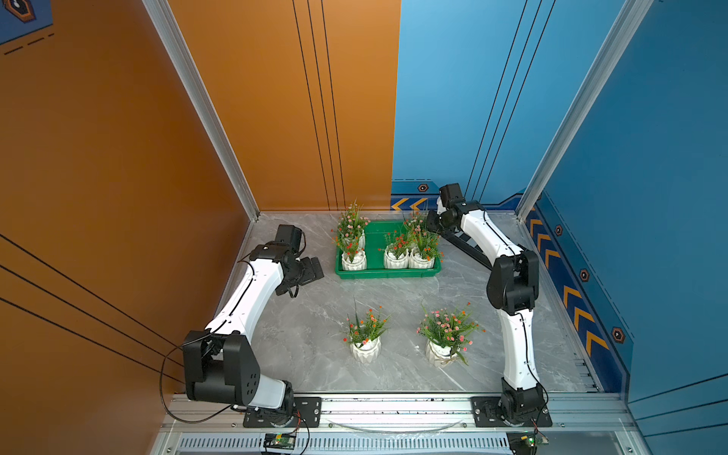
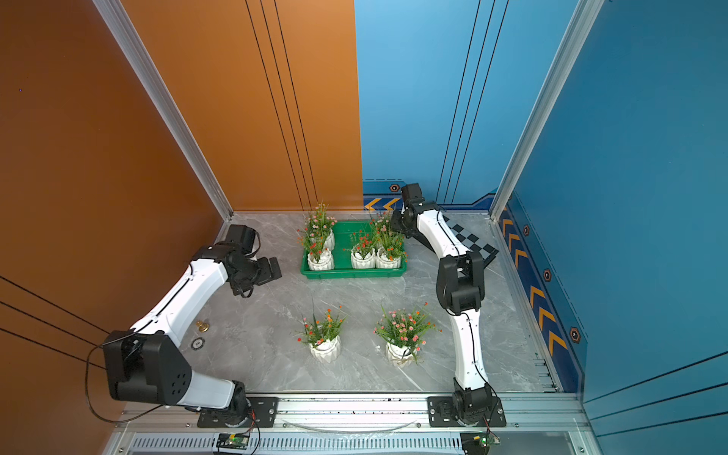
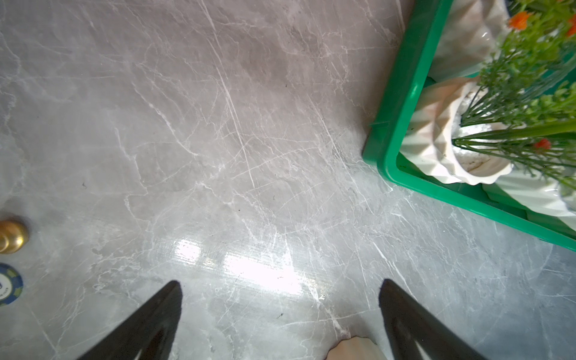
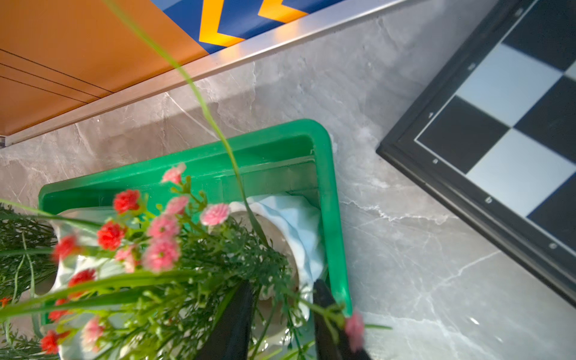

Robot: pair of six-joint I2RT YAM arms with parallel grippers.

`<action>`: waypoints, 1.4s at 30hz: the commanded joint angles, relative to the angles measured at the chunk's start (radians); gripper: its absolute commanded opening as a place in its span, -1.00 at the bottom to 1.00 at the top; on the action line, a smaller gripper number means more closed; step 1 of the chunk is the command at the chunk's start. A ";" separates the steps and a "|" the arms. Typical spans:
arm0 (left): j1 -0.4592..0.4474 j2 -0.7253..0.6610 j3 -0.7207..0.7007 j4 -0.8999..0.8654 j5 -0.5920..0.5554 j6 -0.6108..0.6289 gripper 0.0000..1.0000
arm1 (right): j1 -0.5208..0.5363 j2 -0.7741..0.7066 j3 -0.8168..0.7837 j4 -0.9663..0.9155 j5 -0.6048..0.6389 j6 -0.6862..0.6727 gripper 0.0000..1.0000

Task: Put the potted gypsophila into the storage box
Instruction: Place the baby's breath potted plant at the storage box, then pick up the baby's breath potted plant from the center of the board.

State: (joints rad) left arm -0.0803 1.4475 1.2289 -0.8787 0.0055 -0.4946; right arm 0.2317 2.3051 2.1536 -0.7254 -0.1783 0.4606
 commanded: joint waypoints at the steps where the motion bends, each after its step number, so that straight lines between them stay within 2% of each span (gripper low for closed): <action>1: 0.001 -0.031 0.014 -0.003 0.017 0.010 0.99 | 0.000 -0.044 0.020 -0.008 0.030 -0.010 -0.23; 20: 0.017 -0.268 -0.192 -0.051 0.082 -0.011 0.98 | -0.077 -0.334 -0.206 0.040 0.026 -0.016 0.12; 21: 0.012 -0.278 -0.226 -0.055 0.082 -0.017 0.98 | -0.082 -0.351 -0.225 0.041 0.024 -0.017 0.17; 23: -0.001 -0.296 -0.257 -0.062 0.088 -0.034 0.98 | -0.086 -0.389 -0.267 0.040 0.035 -0.017 0.63; 24: -0.013 -0.308 -0.270 -0.062 0.094 -0.047 0.98 | -0.090 -0.410 -0.292 0.040 0.042 -0.016 0.90; 25: -0.033 -0.317 -0.286 -0.062 0.094 -0.063 0.98 | -0.093 -0.433 -0.315 0.040 0.044 -0.014 1.00; 33: -0.249 -0.329 -0.366 -0.062 0.060 -0.183 0.99 | -0.097 -0.595 -0.537 0.045 0.049 -0.023 1.00; 42: -0.491 -0.337 -0.381 -0.062 0.059 -0.295 0.93 | -0.109 -0.746 -0.804 0.105 0.040 -0.014 1.00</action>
State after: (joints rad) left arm -0.5205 1.1225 0.8608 -0.9134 0.0723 -0.7319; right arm 0.1360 1.5909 1.3975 -0.6498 -0.1520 0.4454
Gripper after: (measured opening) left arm 0.971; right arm 0.999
